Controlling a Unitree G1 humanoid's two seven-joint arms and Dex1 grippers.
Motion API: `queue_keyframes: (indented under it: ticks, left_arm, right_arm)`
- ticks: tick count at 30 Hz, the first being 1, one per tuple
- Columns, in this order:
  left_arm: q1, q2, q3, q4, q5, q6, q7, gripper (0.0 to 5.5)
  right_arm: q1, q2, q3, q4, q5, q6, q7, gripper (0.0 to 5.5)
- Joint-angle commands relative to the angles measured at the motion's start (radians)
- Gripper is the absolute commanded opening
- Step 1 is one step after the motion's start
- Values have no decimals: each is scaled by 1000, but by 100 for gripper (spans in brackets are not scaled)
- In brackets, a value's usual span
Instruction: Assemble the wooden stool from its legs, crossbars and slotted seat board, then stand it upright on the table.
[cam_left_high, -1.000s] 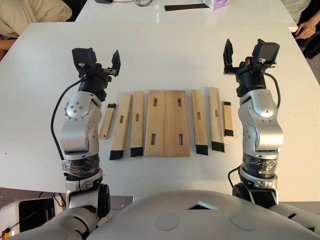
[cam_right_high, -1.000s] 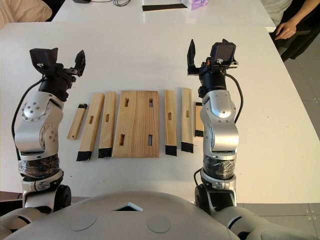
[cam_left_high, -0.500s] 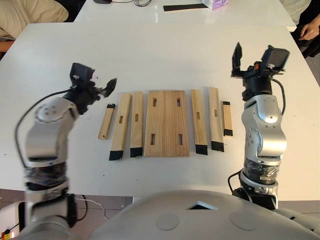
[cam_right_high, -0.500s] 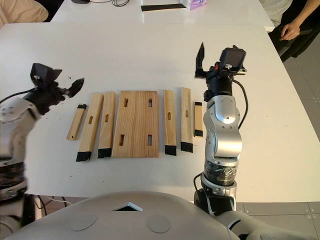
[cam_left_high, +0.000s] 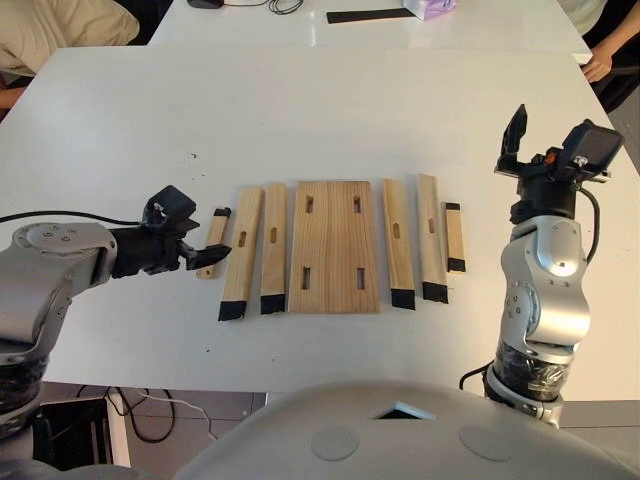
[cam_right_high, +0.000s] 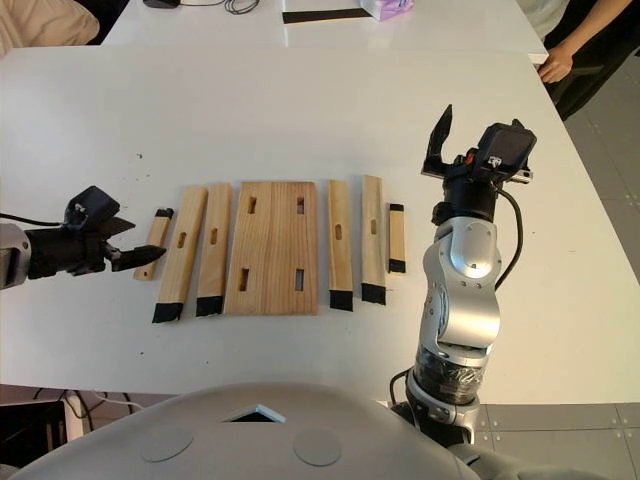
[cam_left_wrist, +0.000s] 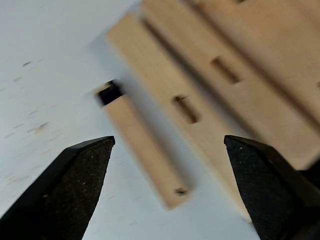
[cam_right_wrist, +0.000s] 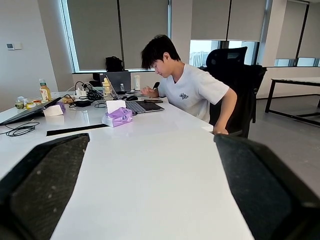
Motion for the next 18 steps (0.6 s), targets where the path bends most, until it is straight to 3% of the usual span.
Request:
queue_keyframes:
  ticks: [1,7,18]
  left_arm:
    - [21,-29,3,29,33,-29,48,407]
    - [62,-116,-9,14,26,-8,98,407]
    - [63,-125,-78,93,84,-91,126,407]
  right_arm:
    - [-16,-3,6,0,9,20,8,461]
    - [-13,-4,10,-1,12,30,17,461]
    - [-7,-7,7,-5,11,51,26,461]
